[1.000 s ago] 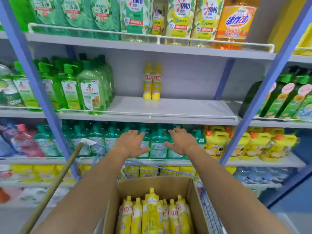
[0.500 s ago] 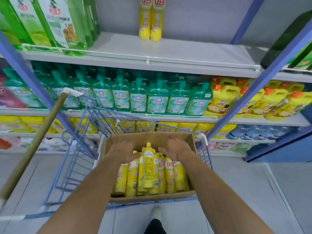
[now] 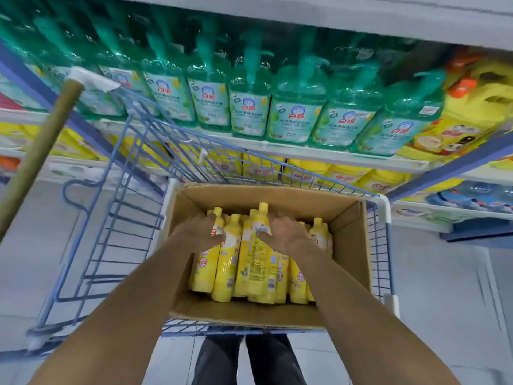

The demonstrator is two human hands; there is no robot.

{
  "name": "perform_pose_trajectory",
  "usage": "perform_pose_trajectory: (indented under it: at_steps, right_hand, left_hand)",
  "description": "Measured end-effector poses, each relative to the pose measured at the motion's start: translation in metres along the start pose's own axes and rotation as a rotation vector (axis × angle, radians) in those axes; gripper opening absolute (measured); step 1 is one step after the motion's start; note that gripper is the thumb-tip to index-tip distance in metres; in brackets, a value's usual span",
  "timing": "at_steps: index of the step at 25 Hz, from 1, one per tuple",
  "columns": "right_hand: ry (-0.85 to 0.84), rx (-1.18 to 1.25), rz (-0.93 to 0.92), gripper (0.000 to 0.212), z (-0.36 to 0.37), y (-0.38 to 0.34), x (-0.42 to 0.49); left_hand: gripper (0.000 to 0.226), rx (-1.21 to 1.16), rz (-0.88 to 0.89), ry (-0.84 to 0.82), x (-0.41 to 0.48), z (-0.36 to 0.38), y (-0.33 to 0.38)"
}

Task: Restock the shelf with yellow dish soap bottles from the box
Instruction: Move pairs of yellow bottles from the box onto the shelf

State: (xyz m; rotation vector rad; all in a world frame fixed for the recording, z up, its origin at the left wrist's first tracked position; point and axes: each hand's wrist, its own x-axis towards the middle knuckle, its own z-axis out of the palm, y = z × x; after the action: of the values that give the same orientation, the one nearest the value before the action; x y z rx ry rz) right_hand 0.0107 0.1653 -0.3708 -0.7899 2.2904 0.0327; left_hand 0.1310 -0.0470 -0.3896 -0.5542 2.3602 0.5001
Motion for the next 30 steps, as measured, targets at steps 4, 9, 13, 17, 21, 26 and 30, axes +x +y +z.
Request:
perform_pose_trajectory:
  at_steps: [4,9,13,17,21,26,30]
  right_hand:
    - [0.063,0.099,0.059,0.064,0.028,-0.002,0.029]
    - [0.105,0.345,0.190,0.068,0.041,-0.010,0.050]
    - [0.115,0.463,0.262,0.078,0.040,-0.008,0.062]
    - [0.109,0.538,0.290,0.083,0.038,-0.010,0.055]
    - [0.099,0.629,0.305,0.084,0.037,-0.014,0.042]
    - [0.159,0.733,0.270,0.084,0.015,-0.021,0.017]
    - [0.305,0.733,0.127,0.072,-0.028,-0.027,-0.008]
  left_hand:
    - [0.064,-0.098,-0.032,-0.053,0.035,0.028,-0.007]
    - [0.045,-0.191,-0.121,0.010,0.051,0.056,-0.015]
    - [0.057,-0.484,-0.191,0.023,0.066,0.060,-0.031]
    - [0.072,-0.522,-0.236,-0.053,0.075,0.067,-0.033]
    - [0.062,-0.597,-0.273,-0.022,0.066,0.067,-0.029]
    - [0.068,-0.642,-0.182,0.041,0.034,0.026,-0.013]
    - [0.071,-0.708,0.059,0.188,0.006,-0.030,-0.006]
